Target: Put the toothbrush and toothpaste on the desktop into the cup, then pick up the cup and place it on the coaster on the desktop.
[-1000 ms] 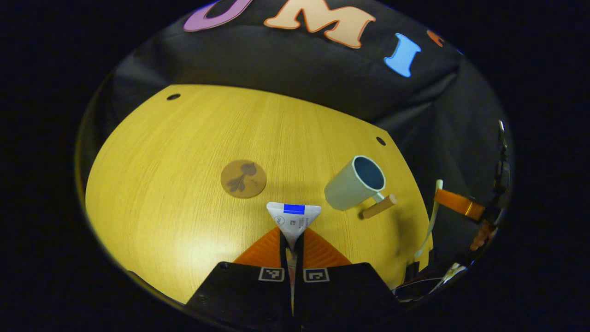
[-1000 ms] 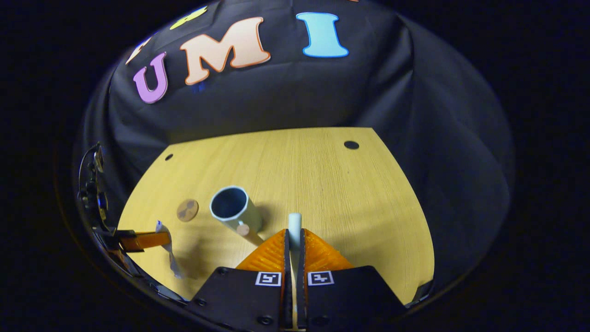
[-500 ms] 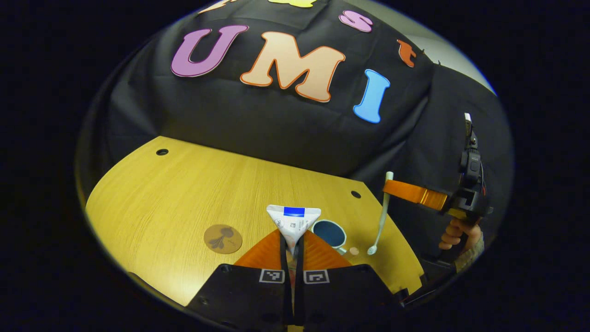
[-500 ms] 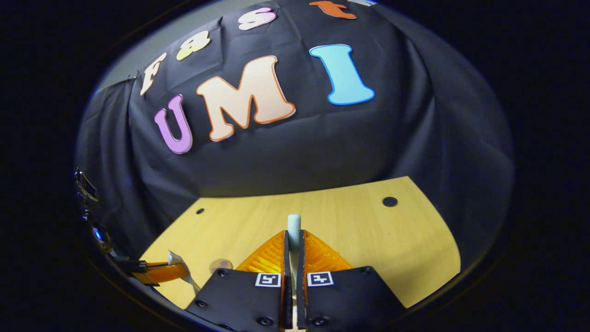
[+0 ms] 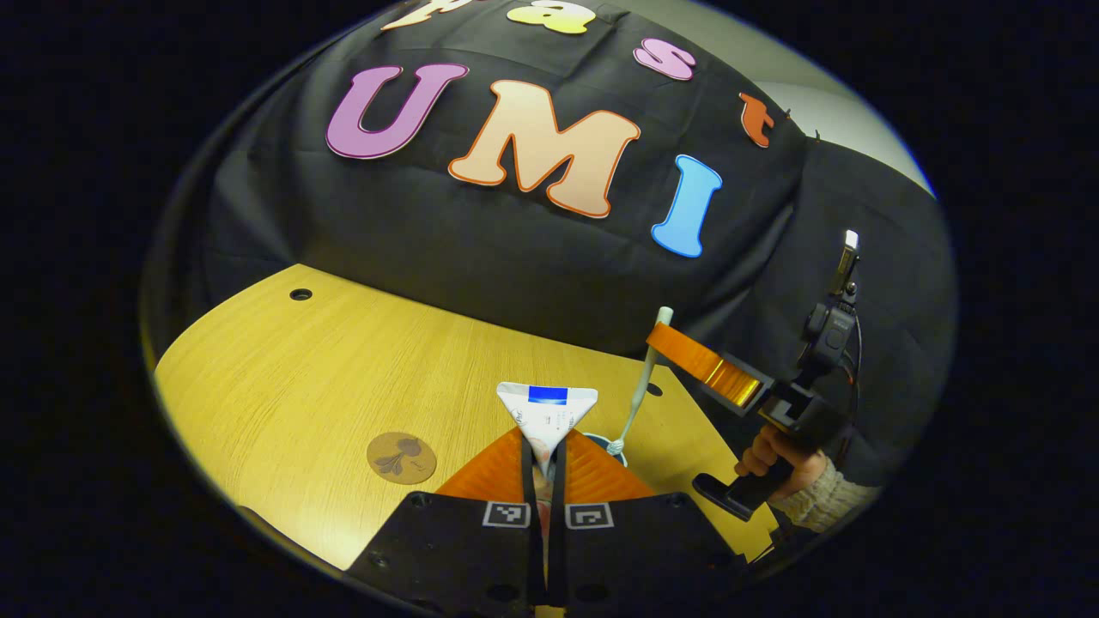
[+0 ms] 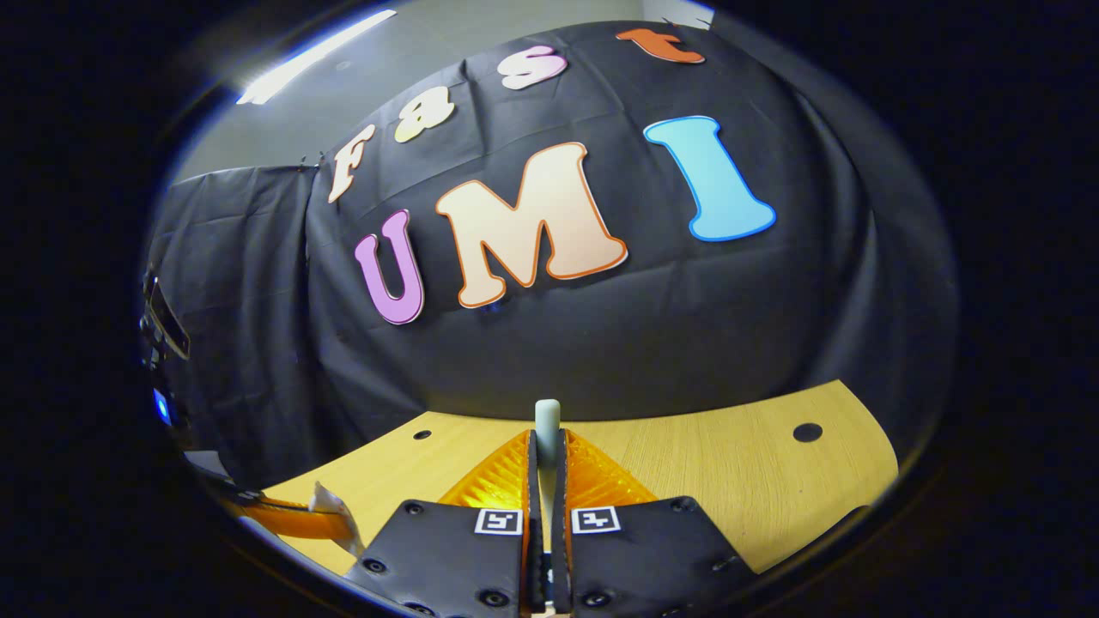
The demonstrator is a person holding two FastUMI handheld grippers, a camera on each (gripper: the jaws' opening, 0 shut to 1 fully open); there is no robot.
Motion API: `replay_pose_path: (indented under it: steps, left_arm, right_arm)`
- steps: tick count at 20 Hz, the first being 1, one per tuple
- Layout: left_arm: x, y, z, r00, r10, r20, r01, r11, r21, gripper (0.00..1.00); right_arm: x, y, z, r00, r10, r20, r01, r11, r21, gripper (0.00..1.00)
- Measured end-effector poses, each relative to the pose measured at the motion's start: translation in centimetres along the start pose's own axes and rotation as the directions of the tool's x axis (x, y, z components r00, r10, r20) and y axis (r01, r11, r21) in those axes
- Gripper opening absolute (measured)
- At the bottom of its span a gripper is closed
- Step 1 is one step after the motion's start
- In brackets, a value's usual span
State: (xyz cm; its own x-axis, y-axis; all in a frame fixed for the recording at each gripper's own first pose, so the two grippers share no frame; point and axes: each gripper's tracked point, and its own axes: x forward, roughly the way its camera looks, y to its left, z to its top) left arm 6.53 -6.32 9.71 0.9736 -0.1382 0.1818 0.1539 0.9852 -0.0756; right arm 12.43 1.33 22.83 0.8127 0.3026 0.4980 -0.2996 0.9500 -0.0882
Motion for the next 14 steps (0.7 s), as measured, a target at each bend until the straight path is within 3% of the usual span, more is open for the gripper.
replay_pose_path:
  steps: [7, 10, 12, 14]
  left_arm:
    - [0.0, -0.3, 0.4, 0.999, -0.017, 0.045, 0.016, 1.000, 0.015, 0.00]
    - [0.2, -0.6, 0.4, 0.999, -0.032, 0.042, 0.031, 0.999, 0.021, 0.00]
    - [0.6, -1.1, 0.8, 0.998, -0.048, 0.049, 0.046, 0.999, 0.026, 0.00]
    - [1.3, -1.5, 1.3, 0.997, -0.062, 0.054, 0.061, 0.998, 0.029, 0.00]
  right_arm:
    - [0.5, 1.3, -5.4, 0.995, 0.051, -0.087, -0.053, 0.998, -0.025, 0.10]
    - [-0.1, 1.1, -5.8, 0.994, 0.049, -0.102, -0.052, 0.998, -0.023, 0.14]
    - [-0.3, 0.6, -6.2, 0.990, 0.044, -0.133, -0.042, 0.999, 0.017, 0.28]
    - [-1.1, -0.8, -6.5, 0.987, 0.009, -0.162, 0.001, 0.998, 0.063, 0.75]
